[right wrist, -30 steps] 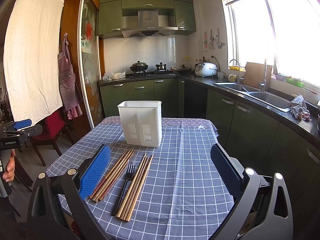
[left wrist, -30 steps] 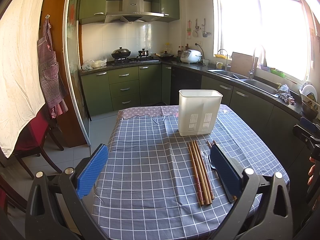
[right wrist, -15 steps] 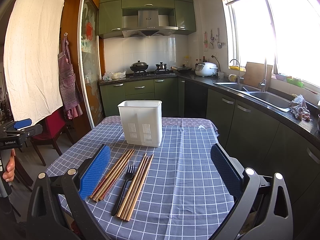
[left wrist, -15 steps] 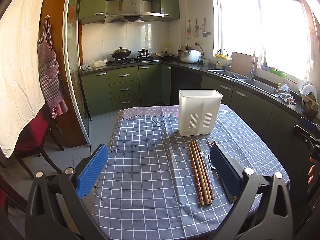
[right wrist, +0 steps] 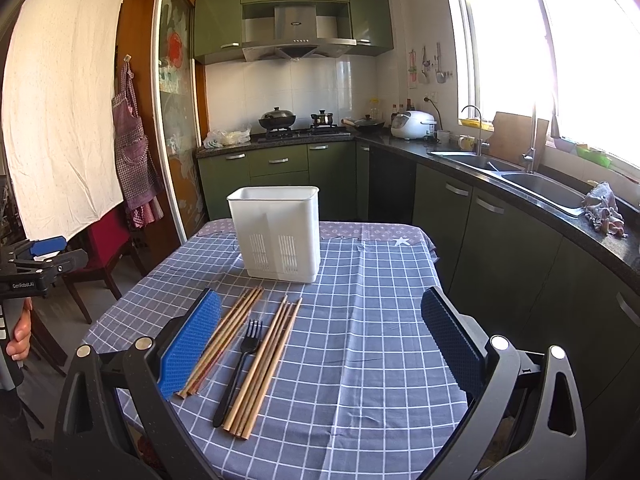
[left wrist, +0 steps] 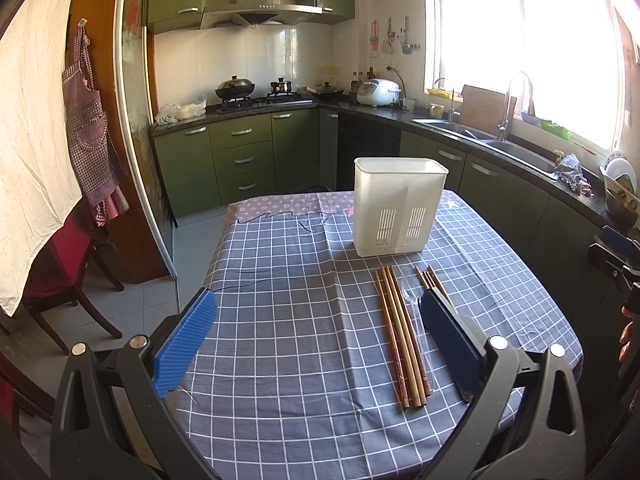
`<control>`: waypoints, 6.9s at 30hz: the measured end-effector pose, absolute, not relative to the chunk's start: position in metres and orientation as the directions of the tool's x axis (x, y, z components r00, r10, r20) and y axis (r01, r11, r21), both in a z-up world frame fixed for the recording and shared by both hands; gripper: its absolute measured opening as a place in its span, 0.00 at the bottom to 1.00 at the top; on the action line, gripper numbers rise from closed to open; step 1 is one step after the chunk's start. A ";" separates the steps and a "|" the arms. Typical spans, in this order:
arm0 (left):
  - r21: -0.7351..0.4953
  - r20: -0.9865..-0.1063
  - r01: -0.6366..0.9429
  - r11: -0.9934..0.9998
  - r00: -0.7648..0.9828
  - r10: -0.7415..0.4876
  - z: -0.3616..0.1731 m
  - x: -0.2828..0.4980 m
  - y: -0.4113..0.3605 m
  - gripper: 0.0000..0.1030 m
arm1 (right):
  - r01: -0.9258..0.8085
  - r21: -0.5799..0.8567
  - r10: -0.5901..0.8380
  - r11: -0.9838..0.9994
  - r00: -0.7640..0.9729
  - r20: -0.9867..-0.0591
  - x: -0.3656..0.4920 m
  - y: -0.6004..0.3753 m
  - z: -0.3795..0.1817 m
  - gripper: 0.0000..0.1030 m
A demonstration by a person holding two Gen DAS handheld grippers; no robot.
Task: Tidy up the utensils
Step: 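Lower the left tool onto the clear plastic spoon and close it, then lift the spoon with the left tool while the right tool grasps the black fork, then carry spoon and fork over the white holder, opening the left tool to drop the spoon, then open the right tool to drop the black fork into the holder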
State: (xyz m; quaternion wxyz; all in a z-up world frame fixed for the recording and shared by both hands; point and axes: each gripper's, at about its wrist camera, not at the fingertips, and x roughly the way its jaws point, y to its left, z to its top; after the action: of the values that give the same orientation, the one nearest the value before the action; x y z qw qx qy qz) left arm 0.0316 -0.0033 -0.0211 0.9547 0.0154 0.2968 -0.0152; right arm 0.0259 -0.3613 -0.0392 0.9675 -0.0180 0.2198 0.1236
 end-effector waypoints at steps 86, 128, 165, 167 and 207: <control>-0.073 -0.955 0.267 0.961 0.260 -0.144 -0.143 0.224 -0.143 0.08 | -0.304 0.030 0.211 0.952 0.584 -0.784 0.173 -0.353 -0.110 0.96; -0.092 -0.763 0.258 0.962 0.602 -0.234 -0.047 0.157 -0.034 0.08 | -0.162 0.107 0.128 0.981 0.128 -0.983 0.192 -0.199 -0.180 0.09; -0.075 -0.457 0.157 0.985 0.872 -0.174 -0.021 0.309 -0.090 0.32 | -0.296 0.411 0.502 0.862 0.603 -0.620 0.152 -0.329 -0.024 0.09; -0.068 -0.460 0.162 0.985 0.871 -0.175 -0.022 0.303 -0.087 0.32 | -0.297 0.393 0.487 0.870 0.632 -0.602 0.161 -0.327 -0.013 0.09; -0.014 -0.658 0.174 0.985 0.740 -0.140 -0.023 0.199 -0.037 0.32 | -0.269 0.161 0.312 0.950 0.850 -0.423 0.262 -0.274 -0.001 0.19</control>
State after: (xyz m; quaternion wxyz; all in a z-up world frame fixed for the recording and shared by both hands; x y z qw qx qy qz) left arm 0.1988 -0.0366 -0.0235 0.9325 0.0241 0.3505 -0.0841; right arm 0.2618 -0.2736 -0.0011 0.9607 0.0480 0.2278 0.1512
